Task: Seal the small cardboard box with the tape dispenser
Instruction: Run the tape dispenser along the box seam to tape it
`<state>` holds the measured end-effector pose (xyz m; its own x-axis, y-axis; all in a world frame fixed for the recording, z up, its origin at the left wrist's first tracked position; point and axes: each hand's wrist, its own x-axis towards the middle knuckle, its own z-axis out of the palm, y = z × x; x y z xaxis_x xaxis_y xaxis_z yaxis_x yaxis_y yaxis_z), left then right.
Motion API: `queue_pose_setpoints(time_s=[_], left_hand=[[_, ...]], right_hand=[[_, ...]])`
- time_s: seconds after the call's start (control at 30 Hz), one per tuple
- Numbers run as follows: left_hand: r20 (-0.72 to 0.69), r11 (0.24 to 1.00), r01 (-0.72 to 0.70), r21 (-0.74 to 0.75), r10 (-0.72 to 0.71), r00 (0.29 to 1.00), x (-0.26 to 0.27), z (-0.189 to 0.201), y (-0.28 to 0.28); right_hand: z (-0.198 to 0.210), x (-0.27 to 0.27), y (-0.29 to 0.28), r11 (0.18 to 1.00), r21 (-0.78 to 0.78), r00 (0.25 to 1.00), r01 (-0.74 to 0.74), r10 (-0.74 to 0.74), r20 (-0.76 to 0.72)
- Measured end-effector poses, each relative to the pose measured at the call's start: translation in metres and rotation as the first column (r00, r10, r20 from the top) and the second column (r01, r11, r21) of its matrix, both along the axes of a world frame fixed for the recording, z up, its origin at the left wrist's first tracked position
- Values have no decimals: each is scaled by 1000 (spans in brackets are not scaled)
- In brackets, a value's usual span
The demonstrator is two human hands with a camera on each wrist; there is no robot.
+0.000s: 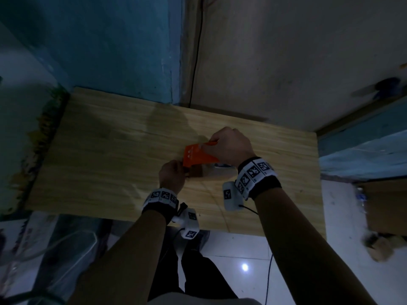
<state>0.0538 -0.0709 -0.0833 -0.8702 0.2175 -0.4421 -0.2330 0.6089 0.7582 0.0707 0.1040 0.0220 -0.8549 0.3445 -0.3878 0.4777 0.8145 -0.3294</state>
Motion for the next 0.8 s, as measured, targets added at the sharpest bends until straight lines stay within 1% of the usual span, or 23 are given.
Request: queue_pose_setpoints(time_s=[0.1, 0.2, 0.33, 0.4, 0.53, 0.67, 0.7, 0.8], left_hand=[[2, 1000, 13, -21, -13, 1000, 1, 4, 2], [15, 1000, -18, 8, 18, 1000, 4, 1, 5], [115, 991, -119, 67, 111, 987, 9, -9, 7], [153, 987, -136, 84, 122, 981, 9, -11, 6], [163, 995, -80, 51, 71, 984, 5, -5, 8], [184, 997, -68, 28, 61, 981, 5, 0, 13], [181, 997, -69, 22, 64, 981, 6, 0, 15], [204, 990, -138, 21, 131, 970, 9, -3, 21]], right_hand=[[2, 0, 0, 1000, -3, 1000, -1, 1, -5], [5, -1, 1, 1000, -18, 1000, -1, 1, -11], [7, -2, 1, 999, -35, 1000, -3, 3, -12], [7, -2, 2, 999, -37, 1000, -9, 9, -9], [6, -3, 2, 999, -34, 1000, -23, 23, 1], [4, -4, -1, 1000, -12, 1000, -10, 9, -7], [3, -4, -2, 1000, -7, 1000, -6, 6, -13], [3, -3, -3, 1000, 4, 1000, -5, 5, -29]])
